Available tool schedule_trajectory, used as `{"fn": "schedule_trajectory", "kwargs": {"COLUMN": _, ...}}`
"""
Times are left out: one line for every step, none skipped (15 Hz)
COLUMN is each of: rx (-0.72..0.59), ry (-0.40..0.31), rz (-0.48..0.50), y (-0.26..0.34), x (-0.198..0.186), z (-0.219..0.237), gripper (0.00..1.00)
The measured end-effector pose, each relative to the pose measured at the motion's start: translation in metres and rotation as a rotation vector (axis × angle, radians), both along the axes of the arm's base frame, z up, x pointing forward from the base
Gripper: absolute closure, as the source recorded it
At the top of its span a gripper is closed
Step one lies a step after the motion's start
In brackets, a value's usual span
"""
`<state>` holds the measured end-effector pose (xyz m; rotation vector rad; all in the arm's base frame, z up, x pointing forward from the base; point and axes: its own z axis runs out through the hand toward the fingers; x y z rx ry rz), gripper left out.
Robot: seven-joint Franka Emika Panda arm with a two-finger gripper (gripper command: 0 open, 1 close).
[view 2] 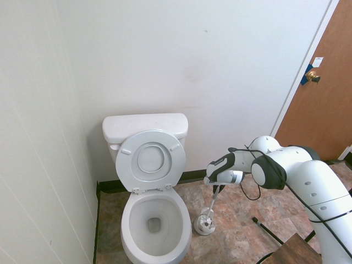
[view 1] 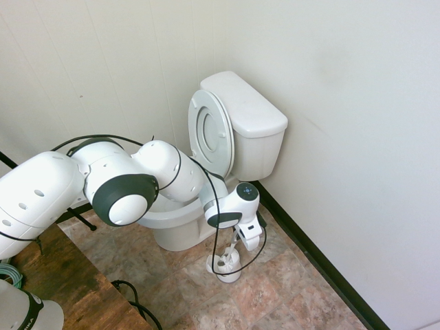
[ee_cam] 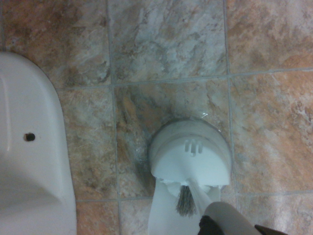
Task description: Clean the toilet
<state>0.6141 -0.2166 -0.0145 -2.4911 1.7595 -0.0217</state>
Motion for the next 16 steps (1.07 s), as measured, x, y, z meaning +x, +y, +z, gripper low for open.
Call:
{"fn": "schedule_trajectory", "kwargs": {"rx": 0.001, "ry": -0.003, "rz": 0.001, "y": 0.002, "x": -0.006, "z": 0.000, "gripper": 1.00}}
{"fn": "schedule_trajectory", "kwargs": {"rx": 0.002, "ry": -0.005, "rz": 0.006, "y": 0.006, "x": -0.012, "z": 0.000, "gripper": 1.00}}
{"fn": "schedule_trajectory", "kwargs": {"rx": 0.001, "ry": -0.013, "rz": 0.012, "y": 0.011, "x": -0.019, "z": 0.000, "gripper": 1.00}}
{"fn": "schedule_trajectory", "kwargs": {"rx": -0.006, "ry": -0.023, "rz": 0.018, "y": 0.017, "x": -0.027, "z": 0.000, "gripper": 1.00}}
{"fn": "schedule_trajectory", "kwargs": {"rx": -0.013, "ry": -0.031, "rz": 0.023, "y": 0.023, "x": -0.037, "z": 0.000, "gripper": 1.00}}
{"fn": "schedule_trajectory", "kwargs": {"rx": -0.016, "ry": -0.036, "rz": 0.027, "y": 0.029, "x": -0.047, "z": 0.001, "gripper": 1.00}}
{"fn": "schedule_trajectory", "kwargs": {"rx": -0.019, "ry": -0.040, "rz": 0.028, "y": 0.033, "x": -0.056, "z": 0.003, "gripper": 1.00}}
{"fn": "schedule_trajectory", "kwargs": {"rx": -0.025, "ry": -0.045, "rz": 0.026, "y": 0.036, "x": -0.064, "z": 0.008, "gripper": 1.00}}
{"fn": "schedule_trajectory", "kwargs": {"rx": -0.033, "ry": -0.054, "rz": 0.022, "y": 0.036, "x": -0.070, "z": 0.015, "gripper": 1.00}}
{"fn": "schedule_trajectory", "kwargs": {"rx": -0.044, "ry": -0.067, "rz": 0.017, "y": 0.036, "x": -0.075, "z": 0.025, "gripper": 1.00}}
{"fn": "schedule_trajectory", "kwargs": {"rx": -0.051, "ry": -0.079, "rz": 0.015, "y": 0.036, "x": -0.080, "z": 0.037, "gripper": 1.00}}
{"fn": "schedule_trajectory", "kwargs": {"rx": -0.050, "ry": -0.087, "rz": 0.018, "y": 0.037, "x": -0.084, "z": 0.049, "gripper": 1.00}}
{"fn": "schedule_trajectory", "kwargs": {"rx": -0.049, "ry": -0.092, "rz": 0.018, "y": 0.036, "x": -0.090, "z": 0.062, "gripper": 1.00}}
{"fn": "schedule_trajectory", "kwargs": {"rx": -0.051, "ry": -0.096, "rz": 0.013, "y": 0.035, "x": -0.097, "z": 0.075, "gripper": 1.00}}
{"fn": "schedule_trajectory", "kwargs": {"rx": -0.053, "ry": -0.098, "rz": 0.008, "y": 0.034, "x": -0.105, "z": 0.088, "gripper": 1.00}}
{"fn": "schedule_trajectory", "kwargs": {"rx": -0.058, "ry": -0.102, "rz": 0.004, "y": 0.032, "x": -0.113, "z": 0.102, "gripper": 1.00}}
